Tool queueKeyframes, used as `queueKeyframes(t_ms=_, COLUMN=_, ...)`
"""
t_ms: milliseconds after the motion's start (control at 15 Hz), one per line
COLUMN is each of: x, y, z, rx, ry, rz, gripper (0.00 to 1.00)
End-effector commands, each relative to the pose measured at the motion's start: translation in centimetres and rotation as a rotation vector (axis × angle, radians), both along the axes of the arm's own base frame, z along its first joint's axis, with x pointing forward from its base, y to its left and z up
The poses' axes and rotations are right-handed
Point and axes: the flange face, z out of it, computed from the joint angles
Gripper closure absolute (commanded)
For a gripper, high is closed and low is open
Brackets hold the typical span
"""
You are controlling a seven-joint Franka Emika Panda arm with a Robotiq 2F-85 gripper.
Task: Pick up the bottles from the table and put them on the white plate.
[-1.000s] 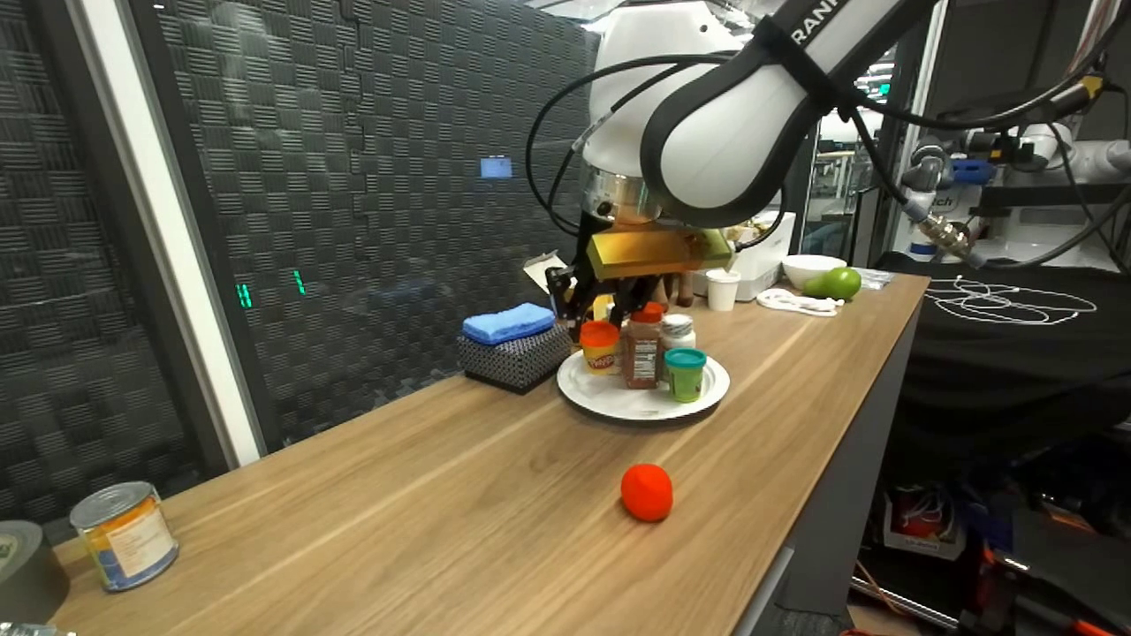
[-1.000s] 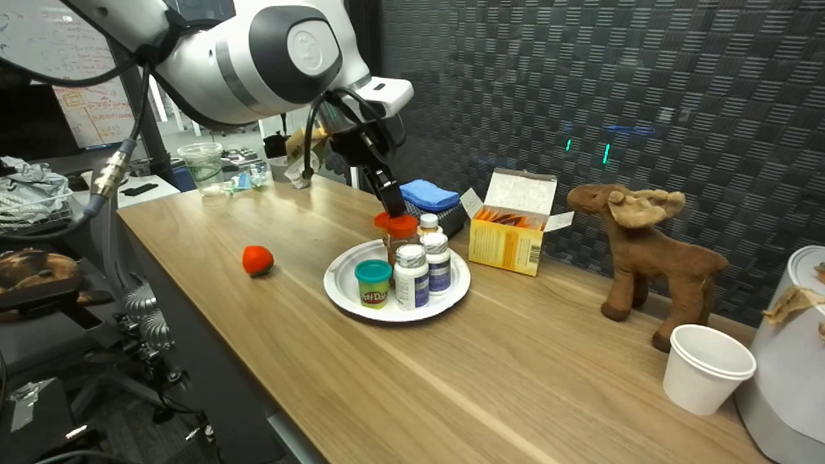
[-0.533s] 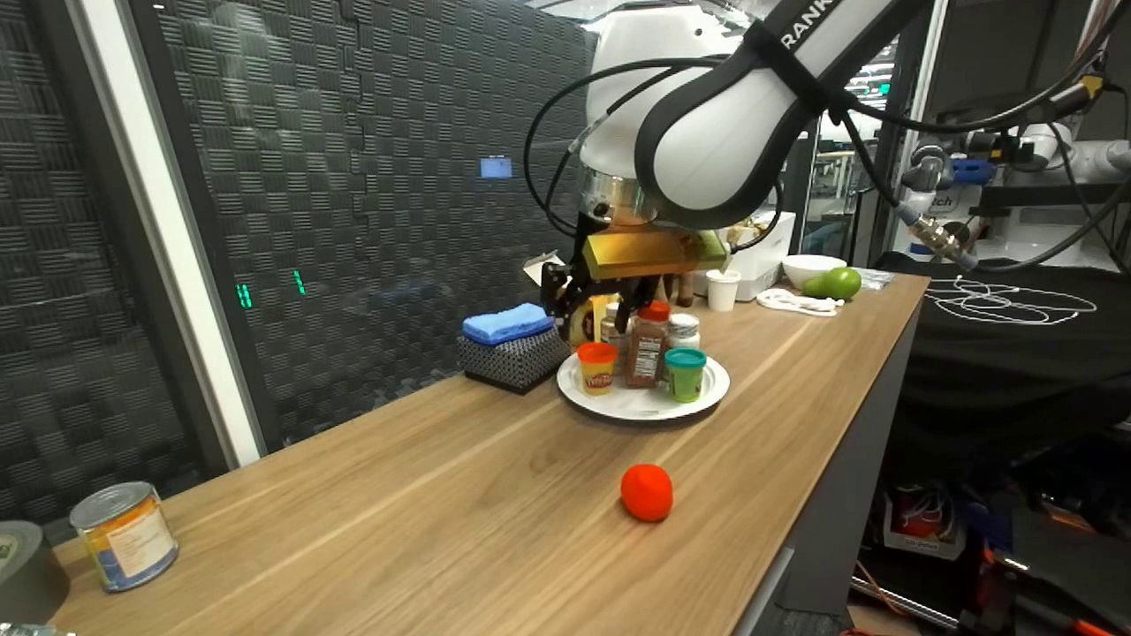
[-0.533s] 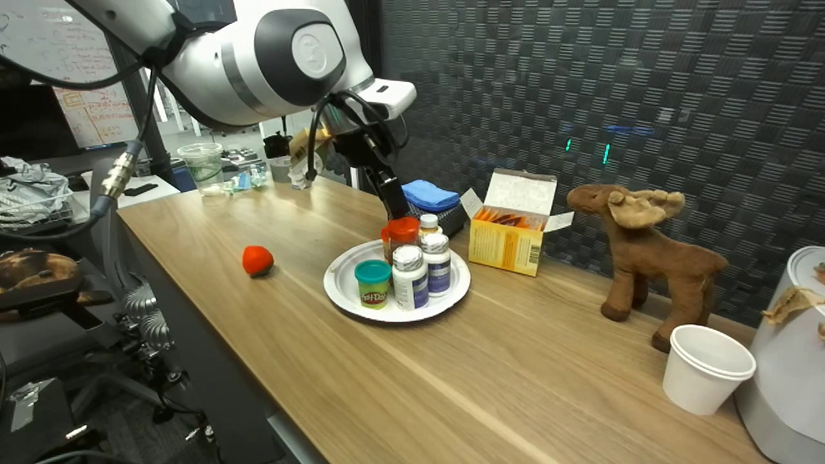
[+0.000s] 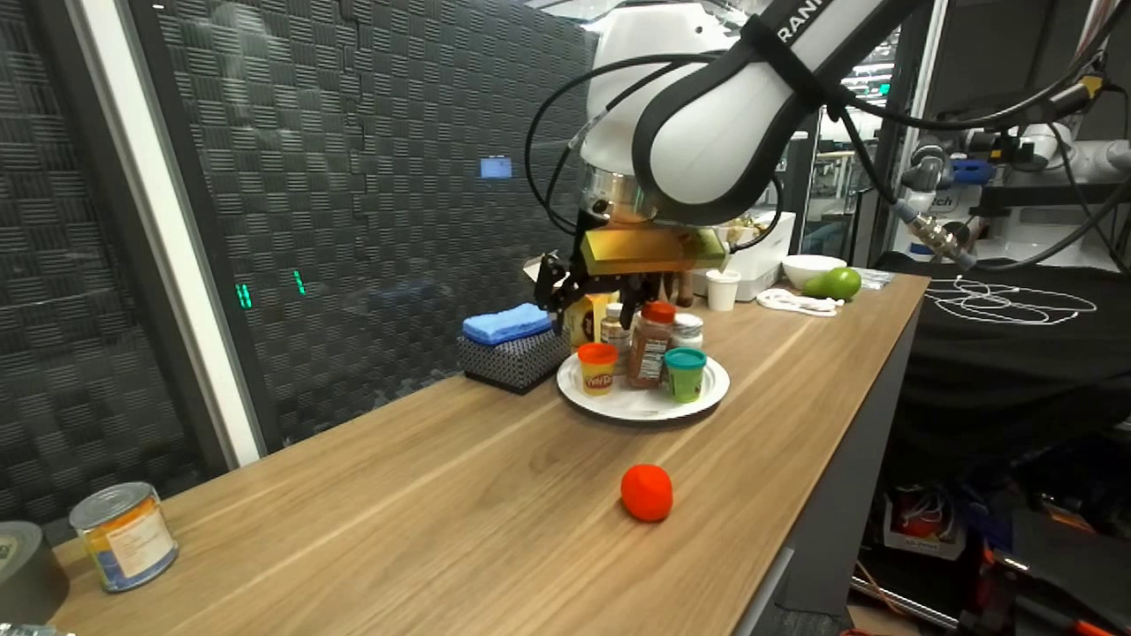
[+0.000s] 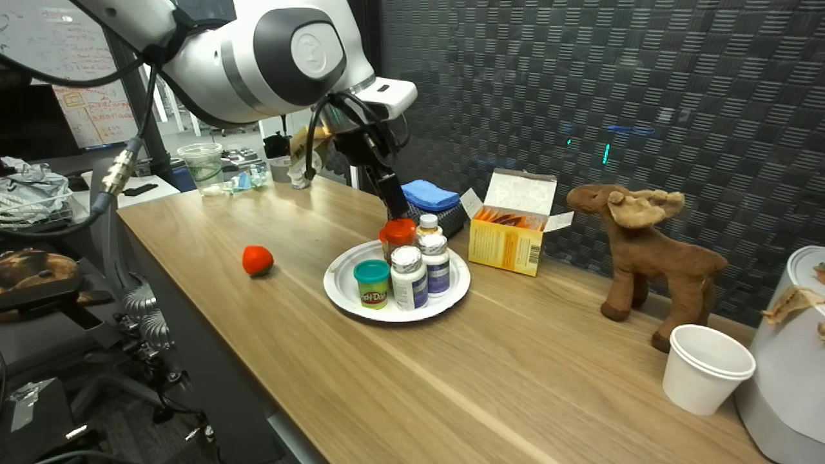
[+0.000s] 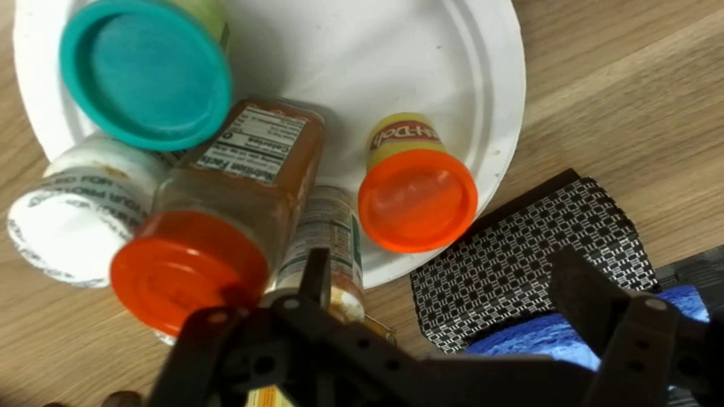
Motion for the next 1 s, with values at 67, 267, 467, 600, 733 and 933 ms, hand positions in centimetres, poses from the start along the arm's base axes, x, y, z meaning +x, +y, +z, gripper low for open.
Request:
queueKeyframes(t_ms=67, x=-0.3, y=2.6, z=3.6, rx=0.043, ry=-0.04, rz=0.024, gripper=0.0)
queueKeyframes(t_ms=267, x=-1.0, y=4.6, z=5.5, rx=0.045, ry=-0.059, rz=0.057, gripper=0.0)
queueKeyframes(t_ms=467, x=-3.1, y=5.8, z=6.7, rx=0.046, ry=0.055, rz=0.093, gripper=0.0)
queueKeyframes(t_ms=600, x=-5.3, y=6.1, z=7.1, rx=0.069, ry=0.211, rz=0.088, gripper=0.0)
queueKeyframes(t_ms=733, x=-7.7, y=6.3, z=7.5, rx=0.066, ry=0.355, rz=0.084, gripper=0.0)
queueKeyframes(t_ms=933, x=-11.7, y=6.8, z=8.6, rx=0.059, ry=0.54, rz=0.12, gripper=0.0)
